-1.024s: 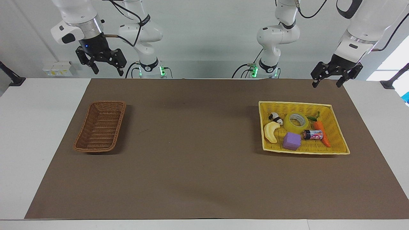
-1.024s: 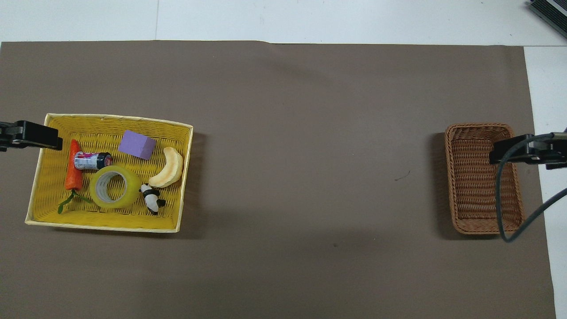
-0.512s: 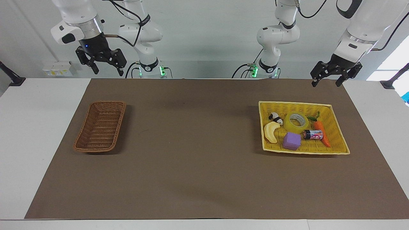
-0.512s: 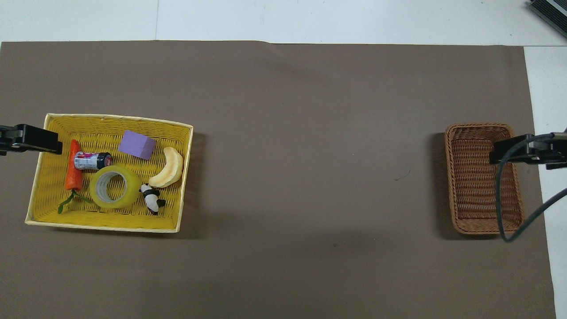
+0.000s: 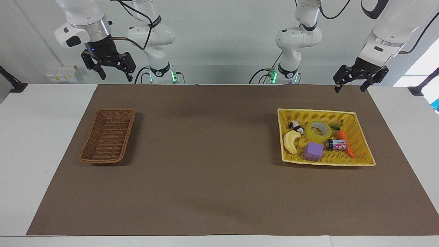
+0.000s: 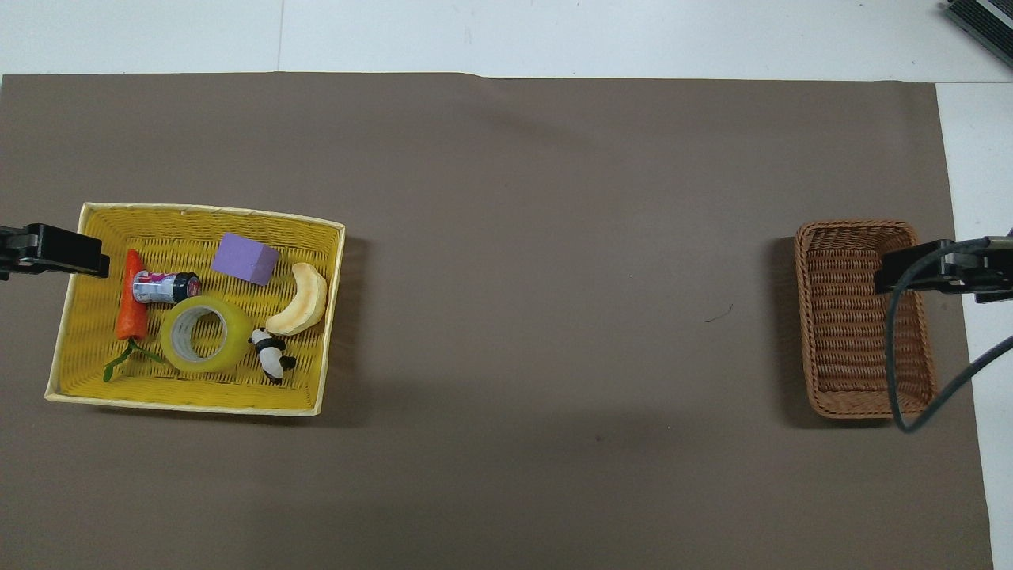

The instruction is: Move tape to another basket

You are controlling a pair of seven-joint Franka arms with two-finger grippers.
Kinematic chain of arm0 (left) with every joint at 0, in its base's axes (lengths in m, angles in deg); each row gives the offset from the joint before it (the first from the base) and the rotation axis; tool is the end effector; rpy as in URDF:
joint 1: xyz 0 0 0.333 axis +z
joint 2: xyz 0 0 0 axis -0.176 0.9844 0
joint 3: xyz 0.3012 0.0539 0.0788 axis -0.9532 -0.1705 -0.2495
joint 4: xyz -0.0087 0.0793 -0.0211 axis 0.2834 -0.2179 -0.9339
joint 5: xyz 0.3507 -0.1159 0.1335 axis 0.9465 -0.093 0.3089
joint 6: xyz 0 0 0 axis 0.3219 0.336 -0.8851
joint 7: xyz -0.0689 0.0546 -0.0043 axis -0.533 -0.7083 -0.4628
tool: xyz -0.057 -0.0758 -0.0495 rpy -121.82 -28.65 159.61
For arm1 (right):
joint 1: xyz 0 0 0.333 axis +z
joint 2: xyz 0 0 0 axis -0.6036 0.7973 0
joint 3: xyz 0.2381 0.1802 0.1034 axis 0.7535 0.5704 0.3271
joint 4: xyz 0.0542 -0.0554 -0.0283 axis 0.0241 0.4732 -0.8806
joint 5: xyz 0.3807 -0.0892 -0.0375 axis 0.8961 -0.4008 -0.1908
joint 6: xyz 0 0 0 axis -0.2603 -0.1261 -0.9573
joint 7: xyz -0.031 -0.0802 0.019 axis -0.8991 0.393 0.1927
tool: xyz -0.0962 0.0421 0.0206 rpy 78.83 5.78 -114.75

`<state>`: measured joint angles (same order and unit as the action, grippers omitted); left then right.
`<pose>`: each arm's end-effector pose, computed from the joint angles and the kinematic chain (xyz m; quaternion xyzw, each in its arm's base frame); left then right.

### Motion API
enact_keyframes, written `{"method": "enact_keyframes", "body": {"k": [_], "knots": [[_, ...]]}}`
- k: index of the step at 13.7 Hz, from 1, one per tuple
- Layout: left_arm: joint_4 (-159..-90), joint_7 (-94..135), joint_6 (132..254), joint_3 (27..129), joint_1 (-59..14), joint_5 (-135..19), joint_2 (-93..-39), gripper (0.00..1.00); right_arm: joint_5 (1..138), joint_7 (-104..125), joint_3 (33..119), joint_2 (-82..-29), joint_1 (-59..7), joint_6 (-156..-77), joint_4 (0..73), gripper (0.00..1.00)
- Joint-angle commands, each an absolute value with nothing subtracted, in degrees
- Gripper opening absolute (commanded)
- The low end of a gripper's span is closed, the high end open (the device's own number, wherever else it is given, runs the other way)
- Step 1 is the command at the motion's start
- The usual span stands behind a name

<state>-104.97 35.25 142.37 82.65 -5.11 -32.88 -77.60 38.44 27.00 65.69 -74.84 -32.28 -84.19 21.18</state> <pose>0.5393 -0.0301 0.6452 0.9998 -0.0202 0.0045 0.0021 0.5232 0.0142 0.6648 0.9983 -0.0580 0.0004 0.0031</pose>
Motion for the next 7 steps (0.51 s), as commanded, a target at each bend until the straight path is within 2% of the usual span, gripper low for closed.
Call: {"method": "enact_keyframes", "body": {"k": [1, 7], "knots": [[-106.49, 35.46, 141.98, 83.11, -4.25, -32.01, -79.07, 1.00, 39.89, 27.21, 65.92, -74.42, -32.99, -84.24, 20.57, 1.00], [-107.29, 35.46, 142.06, 83.11, -4.25, -32.01, -79.68, 1.00, 39.89, 27.21, 65.92, -74.42, -32.99, -84.24, 20.57, 1.00]]}}
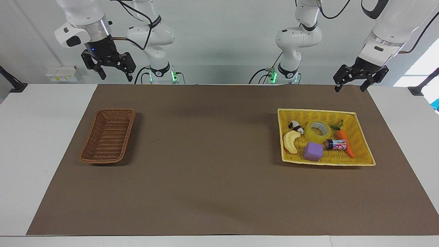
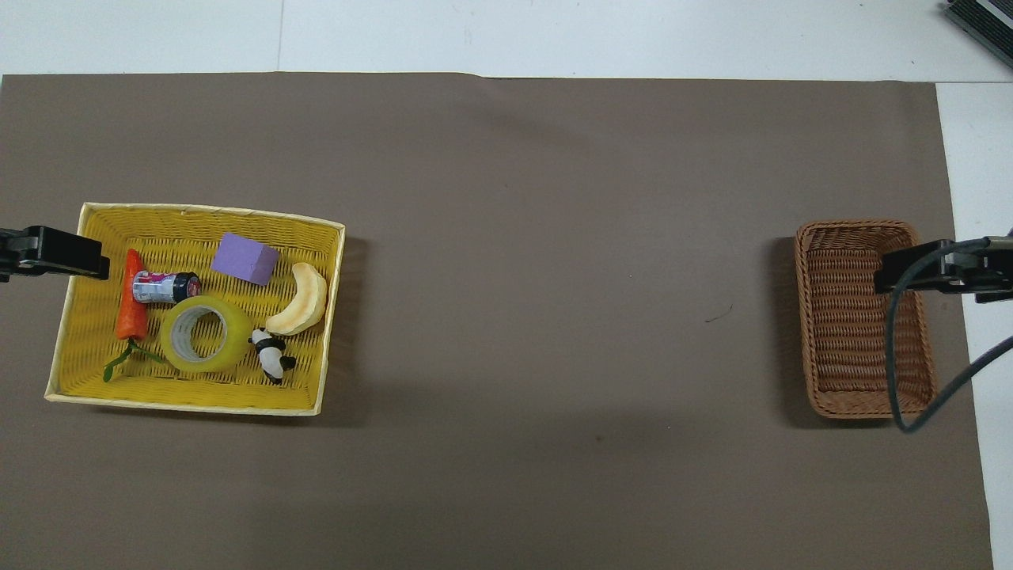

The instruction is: Move tape to another basket

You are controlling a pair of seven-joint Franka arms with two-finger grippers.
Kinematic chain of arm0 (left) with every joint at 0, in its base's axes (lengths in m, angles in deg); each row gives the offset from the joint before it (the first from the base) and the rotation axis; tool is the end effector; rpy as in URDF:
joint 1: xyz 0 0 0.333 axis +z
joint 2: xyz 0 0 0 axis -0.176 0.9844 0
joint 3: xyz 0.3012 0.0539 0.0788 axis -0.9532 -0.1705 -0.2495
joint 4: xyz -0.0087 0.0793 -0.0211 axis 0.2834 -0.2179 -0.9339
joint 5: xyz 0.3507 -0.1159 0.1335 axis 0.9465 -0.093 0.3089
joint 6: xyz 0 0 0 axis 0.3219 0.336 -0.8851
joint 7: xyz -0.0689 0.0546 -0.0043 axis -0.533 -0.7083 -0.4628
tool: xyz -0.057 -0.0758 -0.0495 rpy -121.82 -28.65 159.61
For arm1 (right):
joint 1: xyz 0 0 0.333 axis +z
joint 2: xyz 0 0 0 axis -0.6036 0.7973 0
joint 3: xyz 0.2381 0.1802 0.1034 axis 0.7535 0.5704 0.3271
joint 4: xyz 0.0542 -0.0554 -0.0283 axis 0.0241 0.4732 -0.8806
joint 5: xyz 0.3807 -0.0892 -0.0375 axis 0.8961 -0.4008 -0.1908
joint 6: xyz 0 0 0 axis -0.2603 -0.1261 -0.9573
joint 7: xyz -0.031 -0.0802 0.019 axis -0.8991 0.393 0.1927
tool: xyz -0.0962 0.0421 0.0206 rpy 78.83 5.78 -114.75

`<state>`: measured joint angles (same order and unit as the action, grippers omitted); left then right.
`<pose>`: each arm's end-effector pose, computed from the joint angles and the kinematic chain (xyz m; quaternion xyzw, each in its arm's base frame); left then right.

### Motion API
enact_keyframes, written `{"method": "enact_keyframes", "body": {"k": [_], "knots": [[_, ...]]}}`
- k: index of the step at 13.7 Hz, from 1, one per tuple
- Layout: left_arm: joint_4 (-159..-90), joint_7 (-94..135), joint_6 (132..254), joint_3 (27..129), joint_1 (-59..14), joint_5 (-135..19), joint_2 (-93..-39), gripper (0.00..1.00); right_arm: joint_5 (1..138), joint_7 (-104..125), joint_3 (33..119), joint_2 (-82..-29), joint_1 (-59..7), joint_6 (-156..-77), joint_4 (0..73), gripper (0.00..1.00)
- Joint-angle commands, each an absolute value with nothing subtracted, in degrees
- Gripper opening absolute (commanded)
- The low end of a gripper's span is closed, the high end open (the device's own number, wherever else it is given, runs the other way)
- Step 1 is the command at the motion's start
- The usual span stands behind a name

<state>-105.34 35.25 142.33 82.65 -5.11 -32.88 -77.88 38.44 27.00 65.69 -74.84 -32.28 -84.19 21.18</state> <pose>0.5377 -0.0303 0.6448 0.9998 -0.0202 0.0034 0.0018 0.5232 0.0142 0.6648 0.9983 -0.0580 0.0004 0.0031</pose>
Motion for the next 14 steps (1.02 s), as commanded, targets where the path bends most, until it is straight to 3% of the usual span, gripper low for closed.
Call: {"method": "enact_keyframes", "body": {"k": [1, 14], "knots": [[-107.29, 35.46, 142.06, 83.11, -4.25, -32.01, -79.68, 1.00, 39.89, 27.21, 65.92, -74.42, -32.99, -84.24, 20.57, 1.00], [-106.85, 35.55, 140.92, 82.93, -4.25, -31.92, -80.03, 1.00, 39.89, 27.21, 65.92, -74.42, -32.99, -84.24, 20.57, 1.00]]}}
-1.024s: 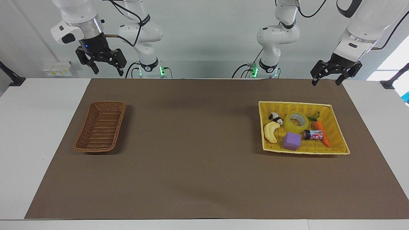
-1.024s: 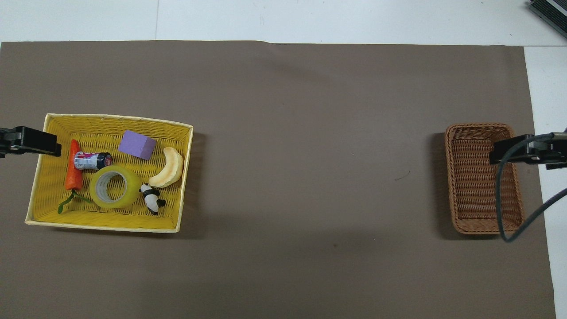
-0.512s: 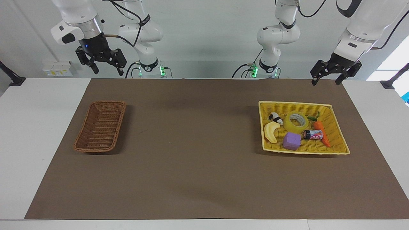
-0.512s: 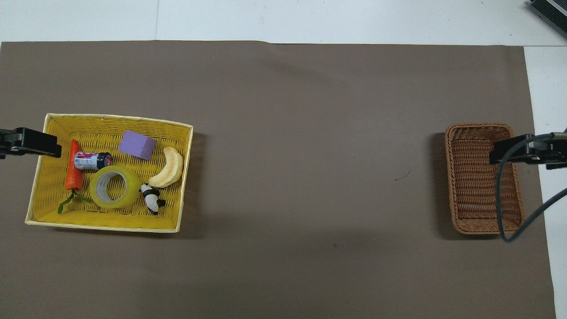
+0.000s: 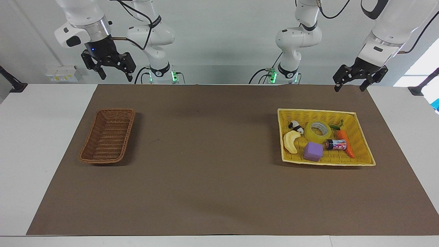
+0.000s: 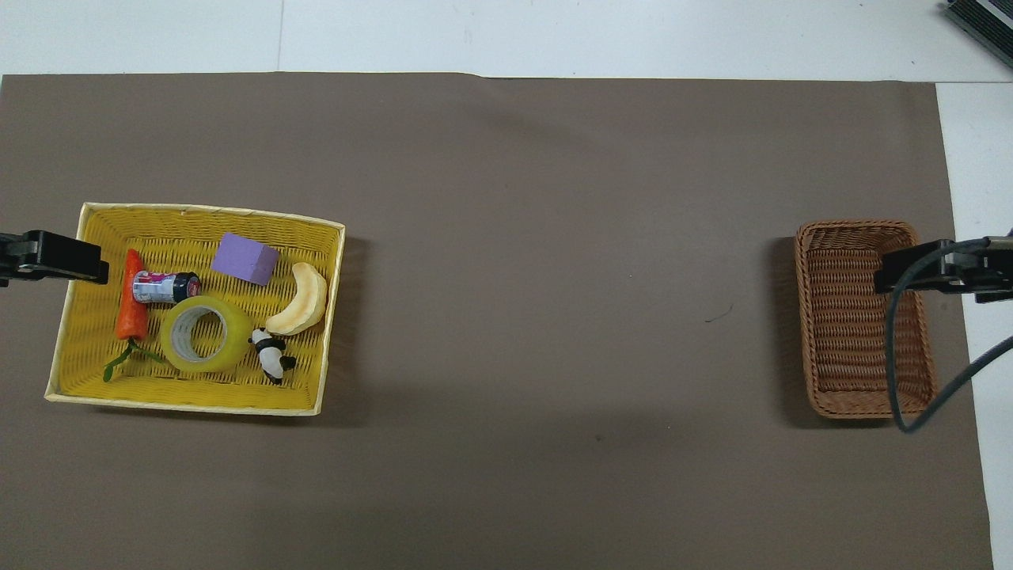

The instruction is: Move tape to another basket

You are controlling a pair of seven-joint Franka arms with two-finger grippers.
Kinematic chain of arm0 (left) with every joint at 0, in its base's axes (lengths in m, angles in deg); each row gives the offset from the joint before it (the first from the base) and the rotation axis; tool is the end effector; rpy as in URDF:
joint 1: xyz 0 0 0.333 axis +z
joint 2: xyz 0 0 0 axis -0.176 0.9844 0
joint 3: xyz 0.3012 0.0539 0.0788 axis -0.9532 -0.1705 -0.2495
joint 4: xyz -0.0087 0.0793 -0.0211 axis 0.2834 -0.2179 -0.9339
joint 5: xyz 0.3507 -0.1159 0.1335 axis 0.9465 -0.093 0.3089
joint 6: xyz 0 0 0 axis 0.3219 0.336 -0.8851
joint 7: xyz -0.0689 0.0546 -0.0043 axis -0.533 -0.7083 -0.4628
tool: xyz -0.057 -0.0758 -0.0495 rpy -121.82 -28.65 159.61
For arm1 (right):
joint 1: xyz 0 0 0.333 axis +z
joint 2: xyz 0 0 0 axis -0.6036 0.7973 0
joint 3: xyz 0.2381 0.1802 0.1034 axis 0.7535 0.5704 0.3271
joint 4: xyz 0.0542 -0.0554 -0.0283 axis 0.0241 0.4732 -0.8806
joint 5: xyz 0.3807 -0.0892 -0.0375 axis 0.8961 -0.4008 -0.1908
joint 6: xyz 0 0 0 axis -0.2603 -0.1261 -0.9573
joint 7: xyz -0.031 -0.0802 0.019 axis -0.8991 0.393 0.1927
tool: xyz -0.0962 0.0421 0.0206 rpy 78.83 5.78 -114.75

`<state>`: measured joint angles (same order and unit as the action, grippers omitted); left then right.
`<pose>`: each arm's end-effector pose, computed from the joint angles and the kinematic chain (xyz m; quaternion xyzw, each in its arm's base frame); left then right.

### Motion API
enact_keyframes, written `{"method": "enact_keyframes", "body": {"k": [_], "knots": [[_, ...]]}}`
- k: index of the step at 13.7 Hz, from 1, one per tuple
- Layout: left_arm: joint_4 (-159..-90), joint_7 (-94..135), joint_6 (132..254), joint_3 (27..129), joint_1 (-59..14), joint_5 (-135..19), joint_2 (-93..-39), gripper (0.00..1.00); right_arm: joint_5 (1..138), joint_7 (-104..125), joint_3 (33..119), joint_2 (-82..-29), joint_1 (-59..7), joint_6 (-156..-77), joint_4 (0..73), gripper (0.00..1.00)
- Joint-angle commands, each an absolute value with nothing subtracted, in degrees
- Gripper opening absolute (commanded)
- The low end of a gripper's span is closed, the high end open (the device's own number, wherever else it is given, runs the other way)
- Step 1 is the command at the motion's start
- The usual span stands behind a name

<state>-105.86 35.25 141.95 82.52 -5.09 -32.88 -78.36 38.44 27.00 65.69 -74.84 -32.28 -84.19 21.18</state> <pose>0.5344 -0.0290 0.6444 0.9998 -0.0189 -0.0003 0.0011 0.5232 0.0142 0.6648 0.9983 -0.0580 0.0004 0.0031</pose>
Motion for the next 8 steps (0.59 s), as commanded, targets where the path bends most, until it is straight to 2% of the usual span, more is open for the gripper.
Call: {"method": "enact_keyframes", "body": {"k": [1, 5, 8], "knots": [[-106.85, 35.55, 140.40, 82.85, -4.25, -31.92, -80.12, 1.00, 39.89, 27.21, 65.92, -74.42, -32.99, -84.24, 20.57, 1.00], [-107.63, 35.20, 141.18, 82.85, -4.16, -32.01, -80.29, 1.00, 39.80, 27.21, 65.92, -74.42, -32.99, -84.24, 20.57, 1.00], [-112.89, 35.72, 144.59, 82.49, -2.50, -32.01, -81.61, 1.00, 39.89, 27.03, 66.01, -74.60, -32.91, -83.71, 20.57, 1.00]]}}
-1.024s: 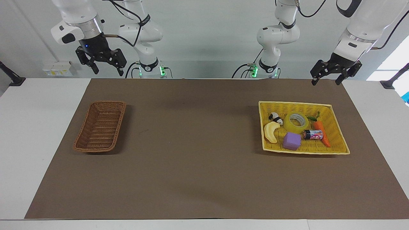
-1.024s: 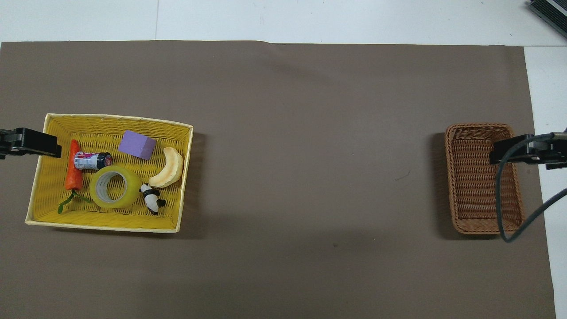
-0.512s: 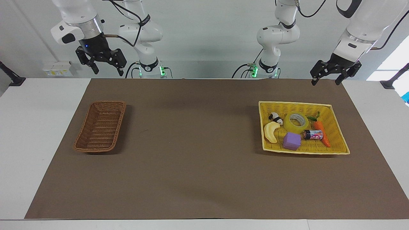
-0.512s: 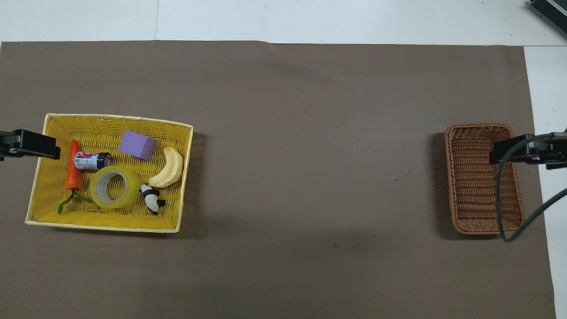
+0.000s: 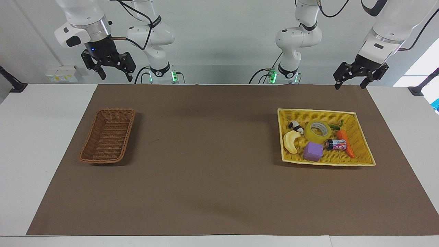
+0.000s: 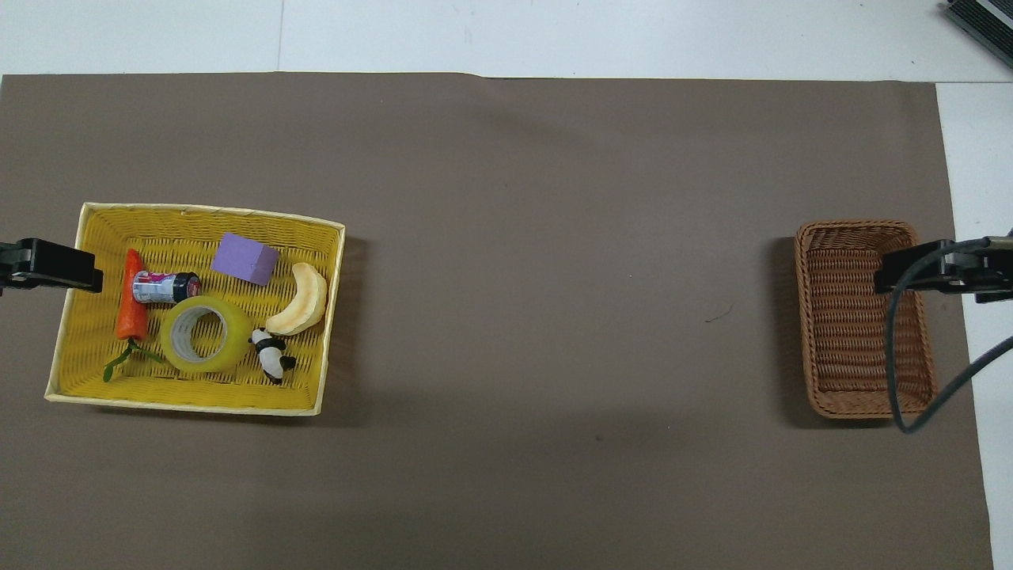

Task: Move tape to another basket
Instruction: 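Reach the left gripper into the yellow basket down onto the tape roll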

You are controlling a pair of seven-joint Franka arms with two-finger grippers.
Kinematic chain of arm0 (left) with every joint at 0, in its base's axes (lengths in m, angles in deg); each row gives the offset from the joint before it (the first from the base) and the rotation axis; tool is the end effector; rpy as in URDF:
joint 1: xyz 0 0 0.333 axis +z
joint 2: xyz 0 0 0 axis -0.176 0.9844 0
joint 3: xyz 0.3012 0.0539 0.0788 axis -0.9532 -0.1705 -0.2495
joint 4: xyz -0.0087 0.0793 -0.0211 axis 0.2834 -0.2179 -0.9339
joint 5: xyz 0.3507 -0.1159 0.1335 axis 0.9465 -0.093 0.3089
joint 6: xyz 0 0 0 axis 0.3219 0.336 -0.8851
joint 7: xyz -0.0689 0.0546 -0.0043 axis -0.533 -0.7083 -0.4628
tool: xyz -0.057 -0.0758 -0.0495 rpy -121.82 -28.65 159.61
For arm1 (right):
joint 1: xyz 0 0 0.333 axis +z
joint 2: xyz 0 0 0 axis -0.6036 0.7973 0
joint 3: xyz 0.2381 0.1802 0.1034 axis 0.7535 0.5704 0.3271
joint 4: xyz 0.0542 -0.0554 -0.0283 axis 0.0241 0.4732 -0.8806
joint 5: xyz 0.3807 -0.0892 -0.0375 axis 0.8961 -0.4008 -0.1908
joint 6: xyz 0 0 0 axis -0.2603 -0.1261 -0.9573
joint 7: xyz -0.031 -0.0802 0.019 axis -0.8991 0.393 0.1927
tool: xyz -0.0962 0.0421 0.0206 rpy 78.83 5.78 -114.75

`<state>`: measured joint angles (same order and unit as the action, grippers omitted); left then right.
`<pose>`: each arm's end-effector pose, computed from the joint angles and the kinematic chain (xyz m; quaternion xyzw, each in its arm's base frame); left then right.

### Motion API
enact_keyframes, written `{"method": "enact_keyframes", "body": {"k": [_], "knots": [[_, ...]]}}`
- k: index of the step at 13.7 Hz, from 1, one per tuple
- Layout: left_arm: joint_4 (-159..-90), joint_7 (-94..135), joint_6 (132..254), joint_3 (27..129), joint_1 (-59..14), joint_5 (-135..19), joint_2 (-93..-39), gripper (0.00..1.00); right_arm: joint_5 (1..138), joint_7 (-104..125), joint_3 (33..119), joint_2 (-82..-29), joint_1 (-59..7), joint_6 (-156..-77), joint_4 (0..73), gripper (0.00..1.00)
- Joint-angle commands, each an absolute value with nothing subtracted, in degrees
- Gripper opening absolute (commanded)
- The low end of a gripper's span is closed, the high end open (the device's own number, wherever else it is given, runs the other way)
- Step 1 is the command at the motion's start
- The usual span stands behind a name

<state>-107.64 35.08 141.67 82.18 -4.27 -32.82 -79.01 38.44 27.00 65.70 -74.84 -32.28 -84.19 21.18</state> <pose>0.5304 -0.0182 0.6354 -0.9999 0.0071 0.0126 0.0003 0.5232 0.0143 0.6648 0.9983 -0.0579 0.0004 0.0031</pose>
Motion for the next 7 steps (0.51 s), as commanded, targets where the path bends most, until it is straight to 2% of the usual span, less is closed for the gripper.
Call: {"method": "enact_keyframes", "body": {"k": [1, 7], "knots": [[-115.35, 35.99, 146.61, 82.41, -2.06, -32.01, -82.22, 1.00, 39.80, 27.03, 66.27, -74.60, -32.30, -83.97, 20.57, 1.00], [-126.35, 35.81, 157.17, 82.41, 0.41, -32.01, -82.76, 1.00, 39.89, 26.77, 66.09, -74.51, -32.56, -84.41, 20.48, 1.00]]}}
